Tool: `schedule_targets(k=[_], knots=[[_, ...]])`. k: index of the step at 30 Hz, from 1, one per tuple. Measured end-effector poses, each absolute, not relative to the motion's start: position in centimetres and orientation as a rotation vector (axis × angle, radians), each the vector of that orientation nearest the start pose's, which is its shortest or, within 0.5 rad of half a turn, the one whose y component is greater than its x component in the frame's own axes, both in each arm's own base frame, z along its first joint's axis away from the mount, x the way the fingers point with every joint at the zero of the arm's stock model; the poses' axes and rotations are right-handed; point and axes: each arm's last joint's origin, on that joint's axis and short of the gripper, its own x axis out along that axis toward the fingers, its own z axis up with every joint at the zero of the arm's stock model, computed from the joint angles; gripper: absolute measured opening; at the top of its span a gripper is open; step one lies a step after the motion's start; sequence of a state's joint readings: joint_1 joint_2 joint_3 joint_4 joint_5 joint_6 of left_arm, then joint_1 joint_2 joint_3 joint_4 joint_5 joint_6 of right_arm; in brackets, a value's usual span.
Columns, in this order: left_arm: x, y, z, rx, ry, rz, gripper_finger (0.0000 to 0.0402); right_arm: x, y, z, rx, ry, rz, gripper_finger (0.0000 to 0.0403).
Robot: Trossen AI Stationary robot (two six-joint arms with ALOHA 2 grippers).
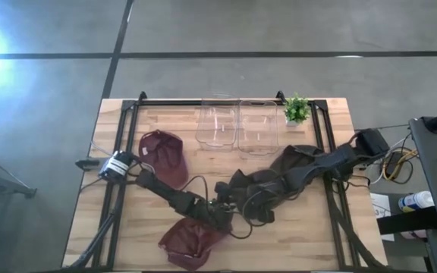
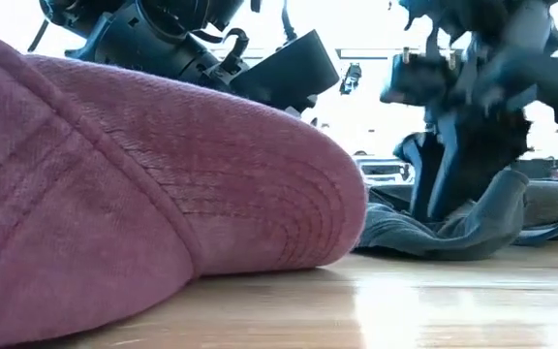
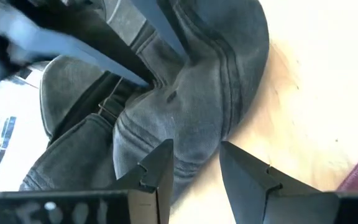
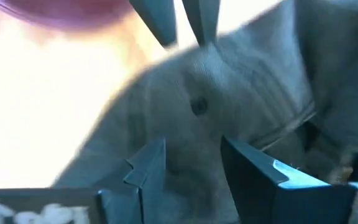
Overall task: Pick & Place hat
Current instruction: Put the left black cap into the left transparent bin
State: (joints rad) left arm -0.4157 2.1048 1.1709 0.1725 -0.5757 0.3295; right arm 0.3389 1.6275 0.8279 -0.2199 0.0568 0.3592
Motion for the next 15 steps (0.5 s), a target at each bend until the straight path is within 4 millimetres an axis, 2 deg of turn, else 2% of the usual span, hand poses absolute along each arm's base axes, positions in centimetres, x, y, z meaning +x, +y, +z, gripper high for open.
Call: schedule_targets(k=[8, 15], knots=[[38.9, -14.7, 10.2, 0.656, 0.709, -0.038, 0.0124, 27.5, 9.6, 20.0, 0.098, 0.966, 0.115, 0.0192], [39.9, -12.9, 10.0, 0.628, 0.69, -0.103, 0.0124, 27.2, 9.8, 20.5, 0.08, 0.966, 0.131, 0.0201]])
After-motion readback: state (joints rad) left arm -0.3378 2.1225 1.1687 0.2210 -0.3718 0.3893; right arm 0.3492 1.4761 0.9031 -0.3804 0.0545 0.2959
